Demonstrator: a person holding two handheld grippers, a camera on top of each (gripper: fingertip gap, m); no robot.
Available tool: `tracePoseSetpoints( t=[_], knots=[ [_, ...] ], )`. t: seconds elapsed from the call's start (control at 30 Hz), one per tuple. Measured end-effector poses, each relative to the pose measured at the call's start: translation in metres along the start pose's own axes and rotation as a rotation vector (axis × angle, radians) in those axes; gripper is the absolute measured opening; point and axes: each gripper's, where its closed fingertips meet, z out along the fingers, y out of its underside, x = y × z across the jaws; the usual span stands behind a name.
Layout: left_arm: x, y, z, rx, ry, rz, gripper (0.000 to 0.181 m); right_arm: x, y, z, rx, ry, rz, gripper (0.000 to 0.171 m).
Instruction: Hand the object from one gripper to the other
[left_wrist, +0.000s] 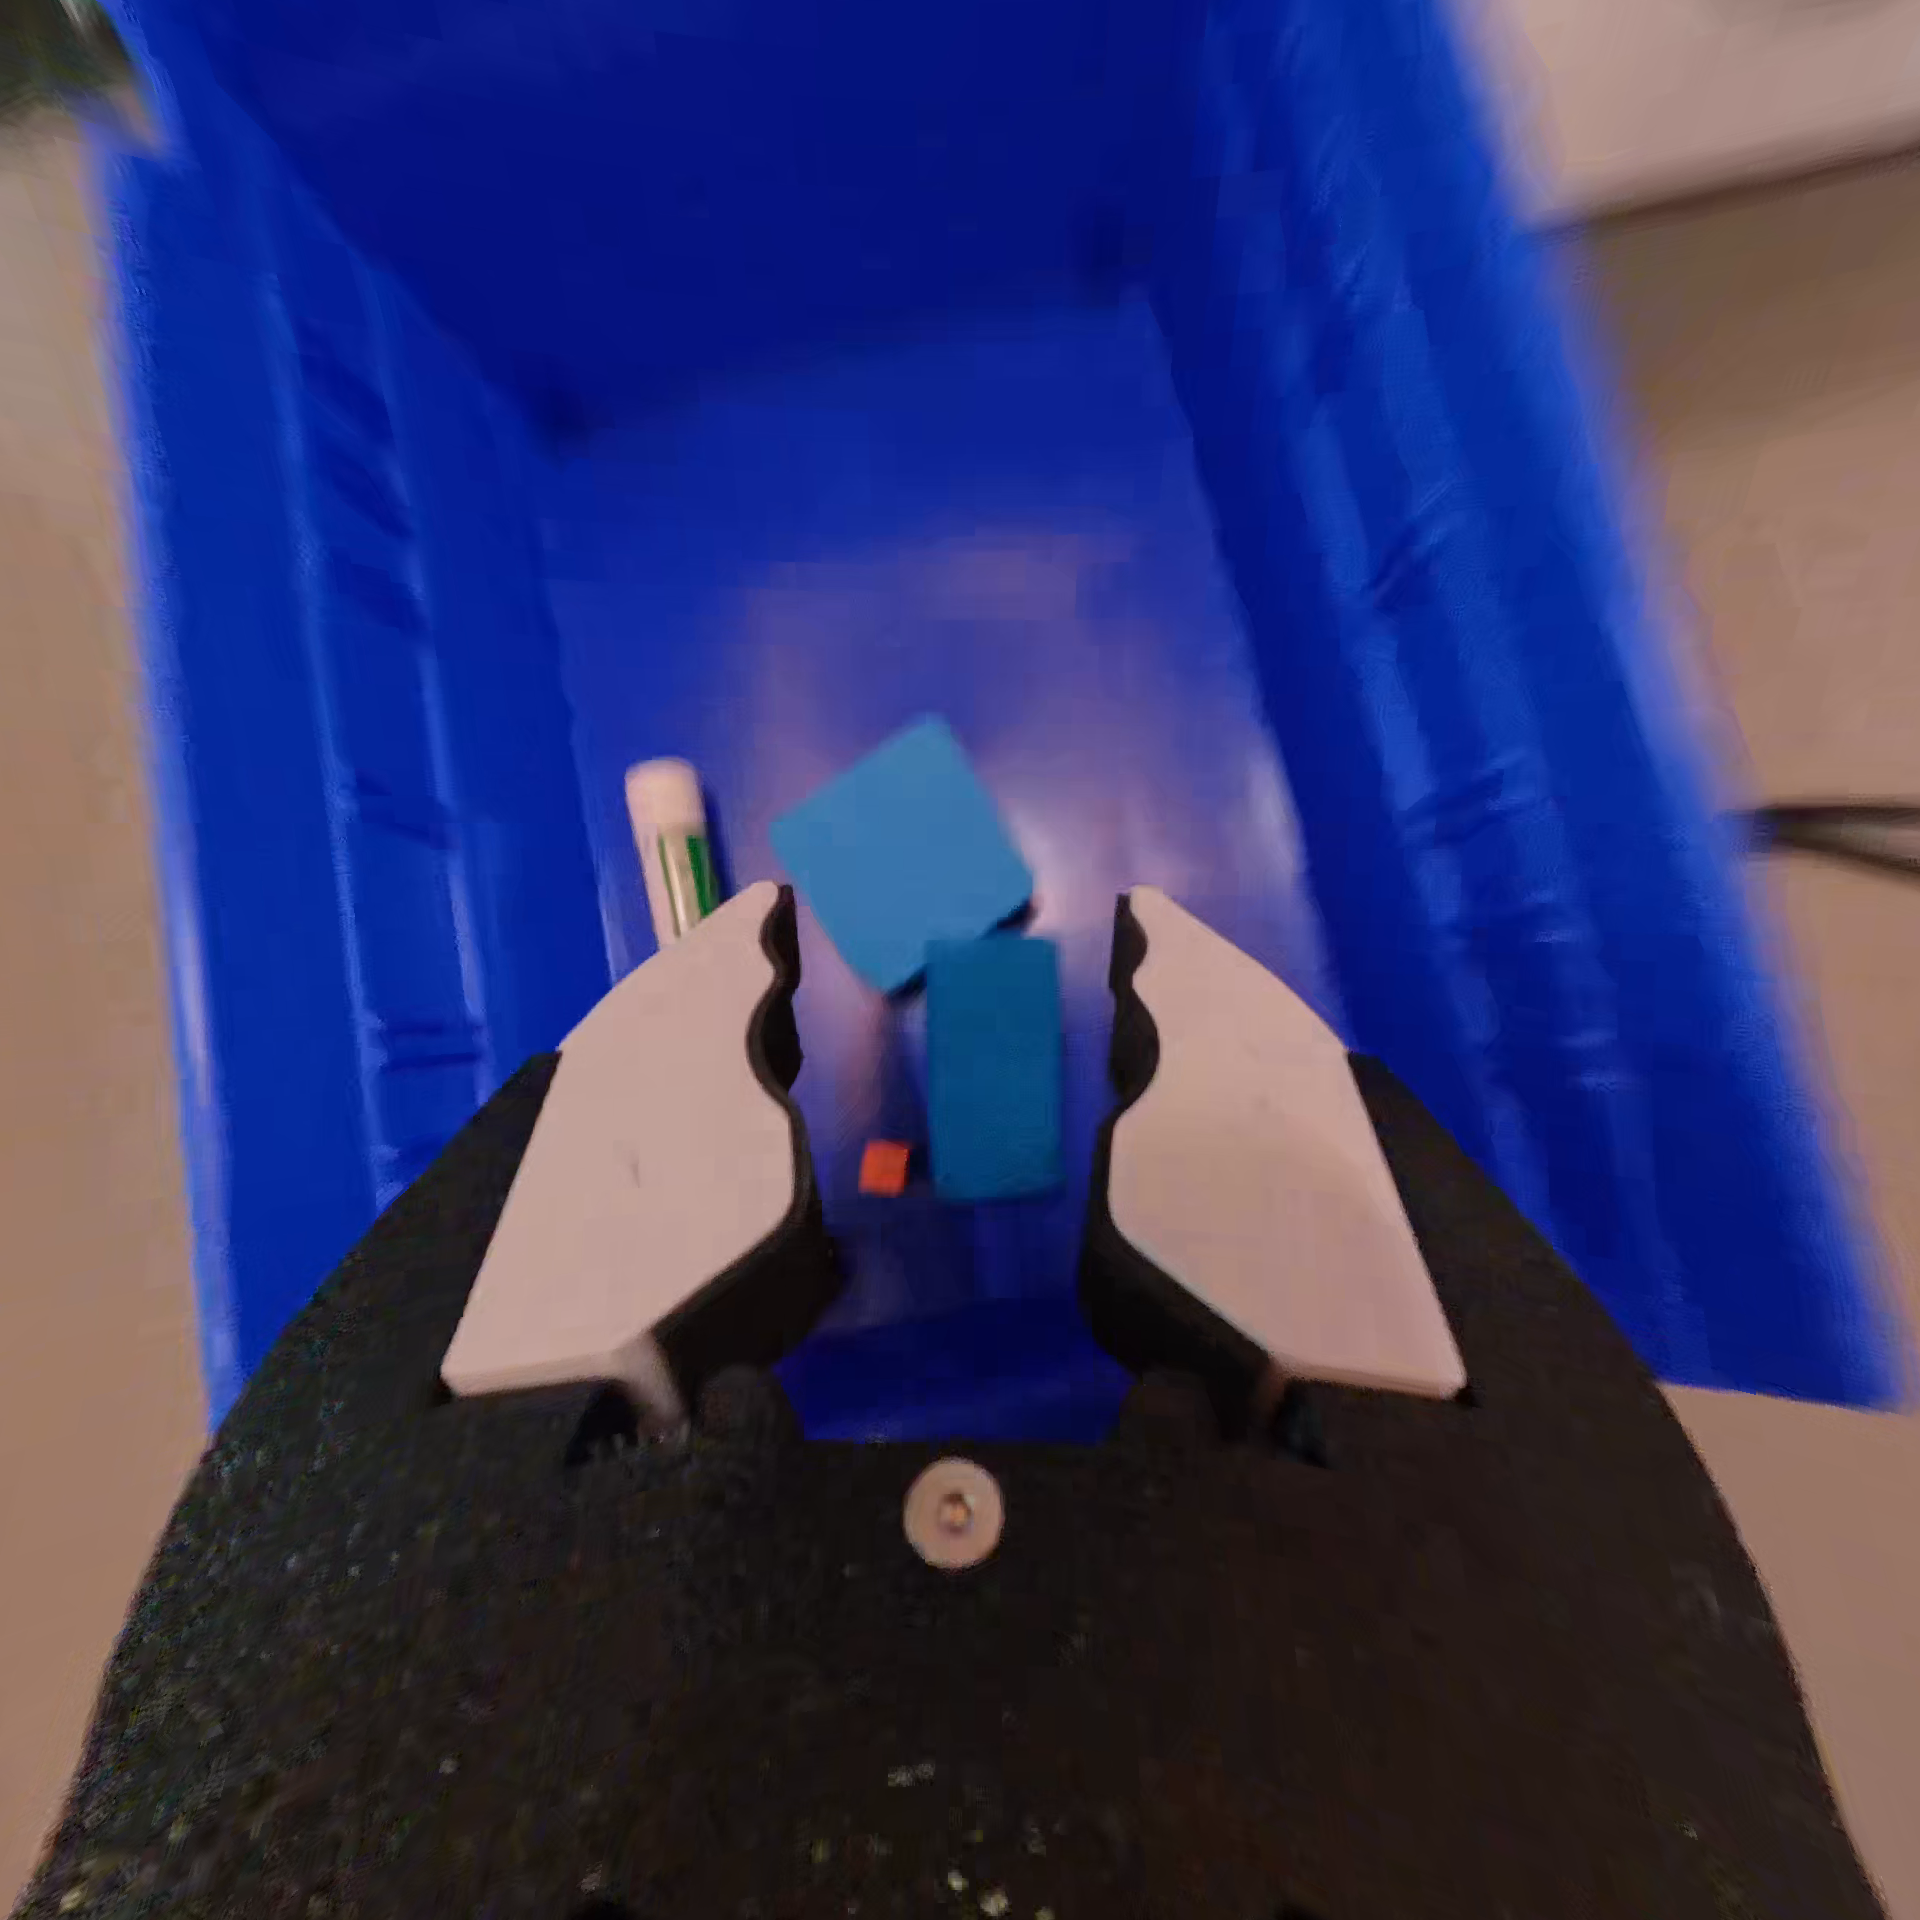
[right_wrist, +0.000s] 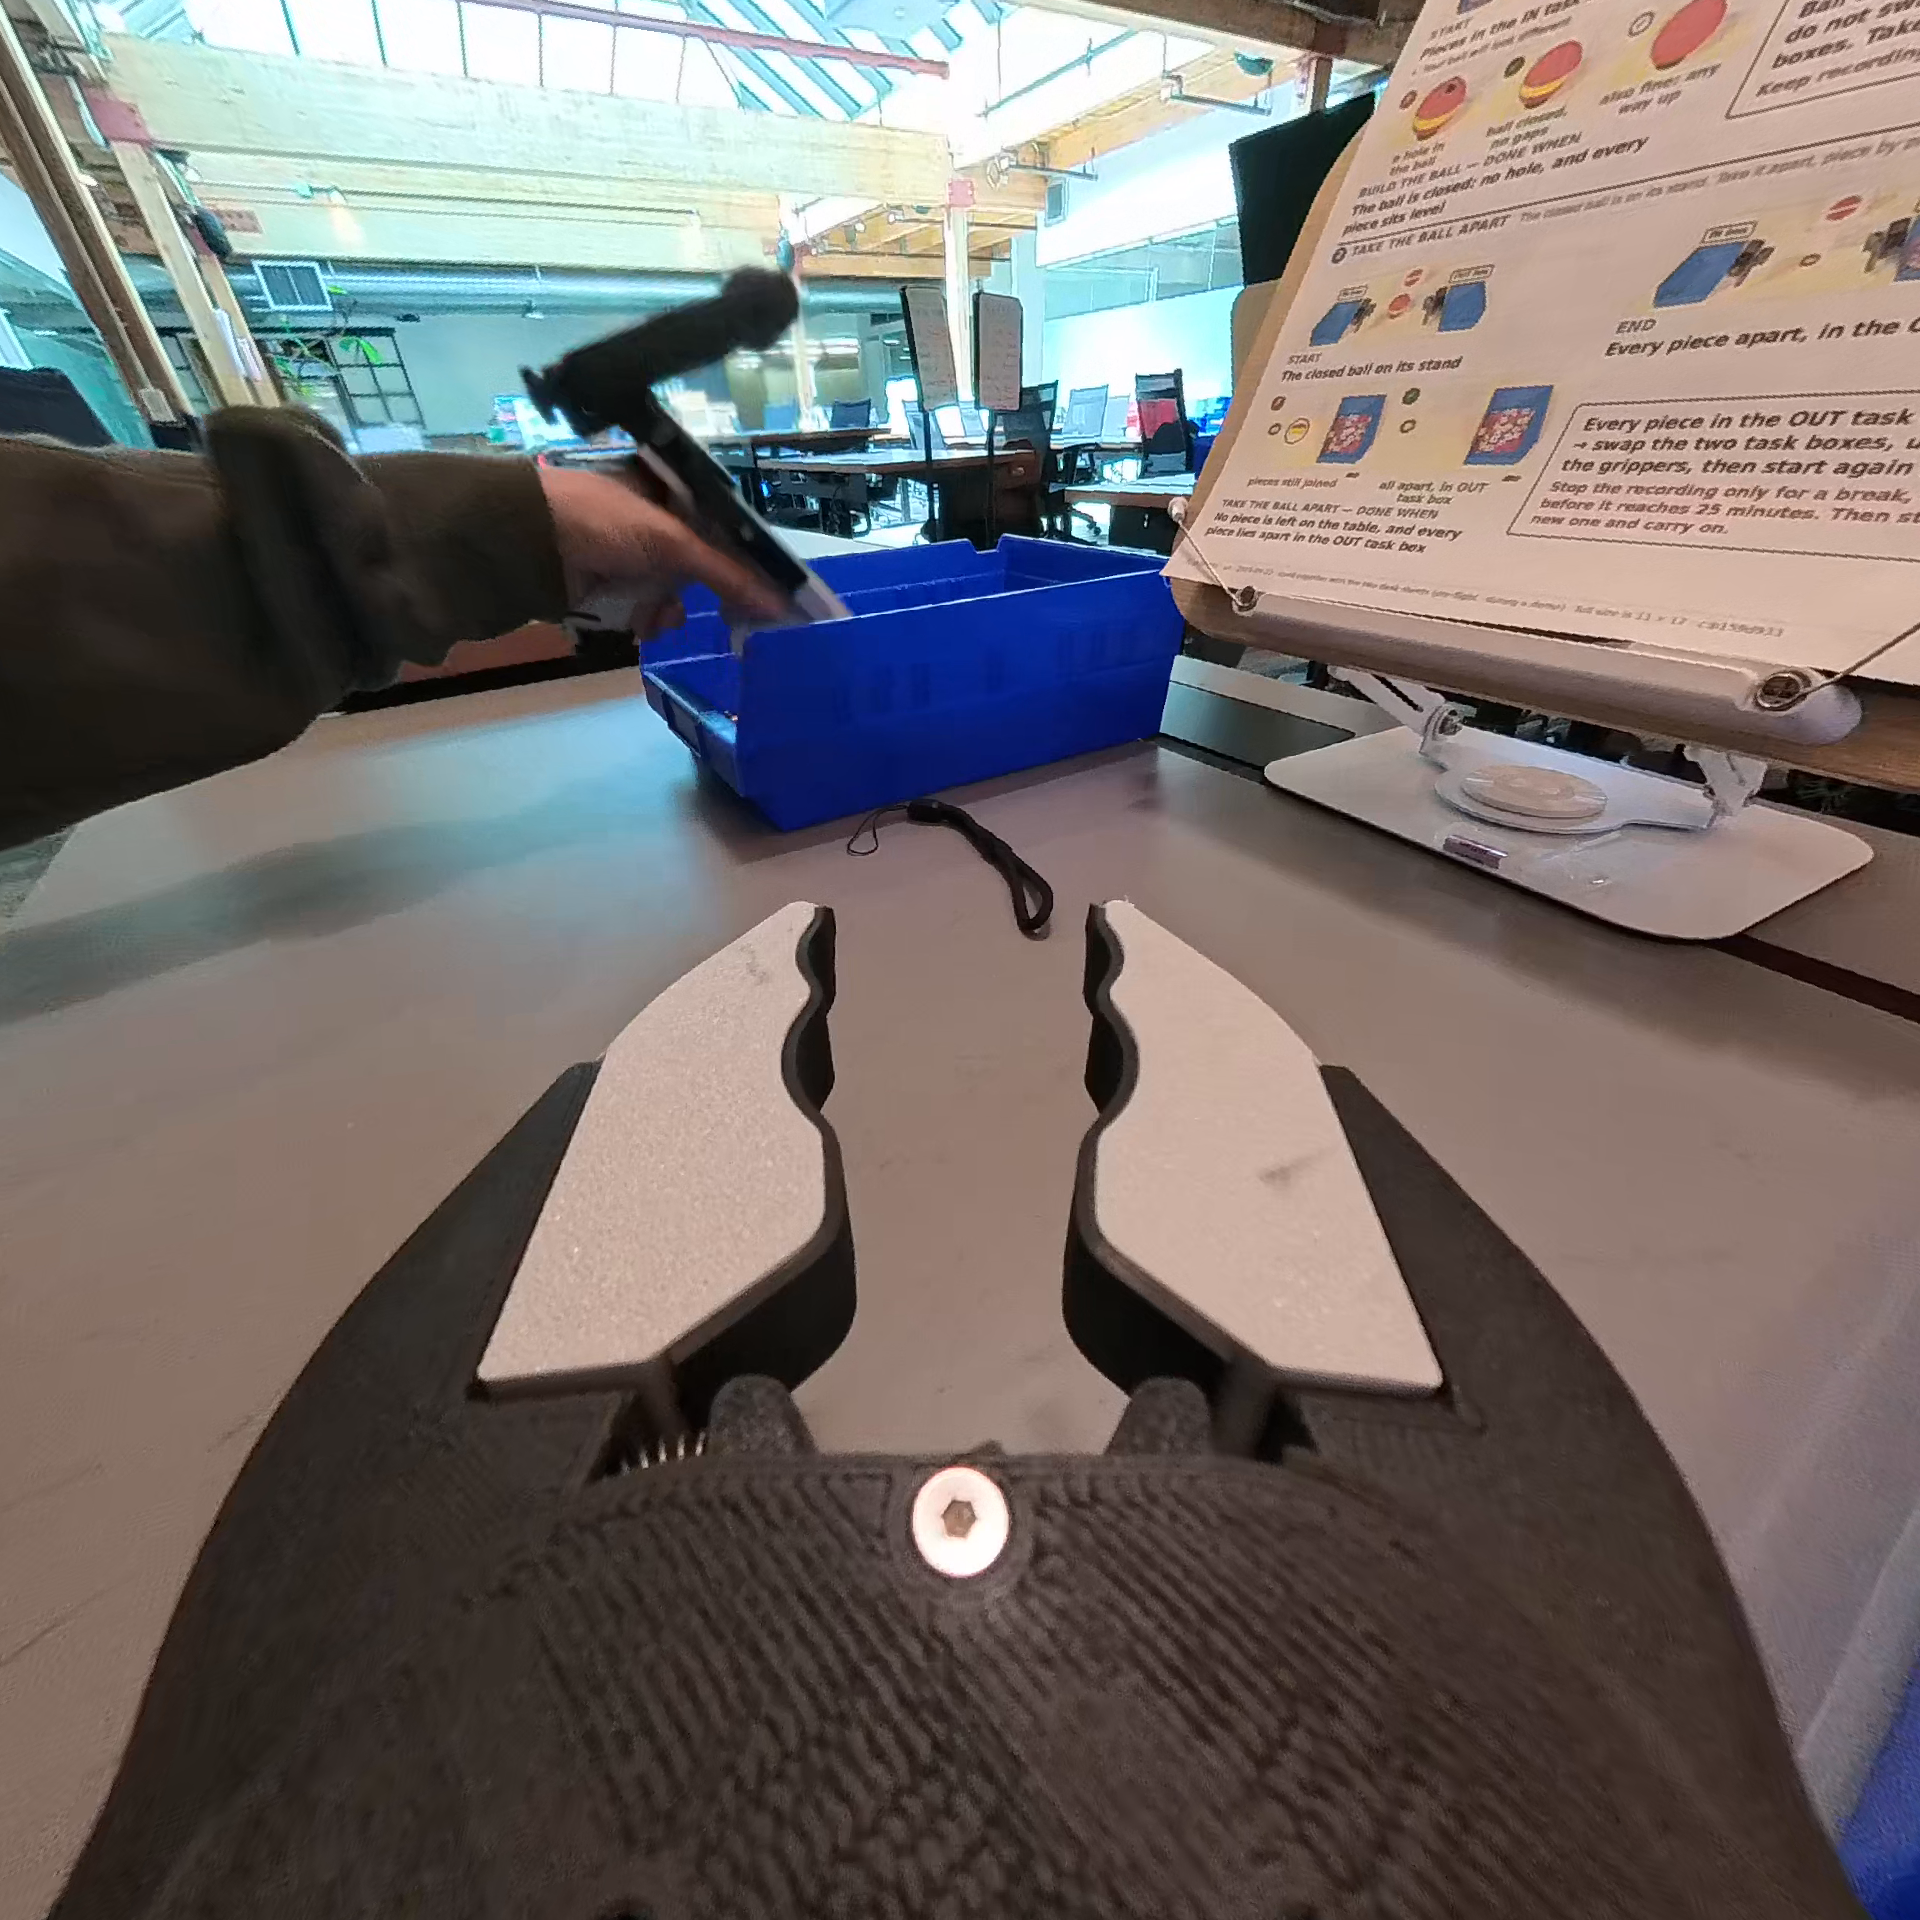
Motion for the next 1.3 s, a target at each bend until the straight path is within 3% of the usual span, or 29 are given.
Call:
tracePoseSetpoints(
  t=[0.03, 0.1, 0.2, 0.3, 0.4, 0.6, 0.77, 0.97, 1.13, 1.3],
  knots=[
    [0.012, -0.02, -0.014, 0.112, 0.031, 0.014, 0.056, 0.0, 0.0, 0.0, 0.001, 0.0, 0.002, 0.046],
    [0.043, -0.051, -0.042, 0.268, 0.095, 0.122, 0.046, 0.0, 0.0, 0.0, -0.001, 0.0, 0.002, 0.046],
    [0.11, -0.066, -0.07, 0.294, 0.193, 0.487, 0.031, -0.001, 0.001, 0.001, -0.009, -0.005, -0.007, 0.046],
    [0.166, -0.027, -0.06, 0.014, 0.295, 0.906, 0.037, -0.002, 0.001, 0.001, -0.01, -0.009, -0.008, 0.046],
    [0.169, -0.006, -0.023, -0.234, 0.178, 1.175, 0.037, -0.002, 0.001, 0.001, -0.006, -0.016, -0.006, 0.046],
    [0.164, 0.005, 0.037, -0.465, 0.134, 1.359, 0.029, -0.006, 0.001, 0.001, -0.01, -0.034, -0.019, 0.046],
    [0.162, 0.016, 0.054, -0.558, 0.2, 1.372, 0.026, -0.007, 0.002, 0.001, -0.014, -0.039, -0.025, 0.046],
    [0.168, 0.008, 0.054, -0.512, 0.172, 1.26, 0.006, -0.006, 0.002, 0.001, -0.016, -0.03, -0.026, 0.046],
    [0.22, -0.029, 0.009, -0.151, 0.289, 0.999, 0.005, 0.007, 0.003, -0.002, -0.027, 0.05, -0.053, 0.046],
    [0.3, -0.059, -0.075, 0.333, 0.726, 0.491, 0.005, 0.004, -0.004, 0.001, 0.026, 0.059, -0.035, 0.045]
  ],
)
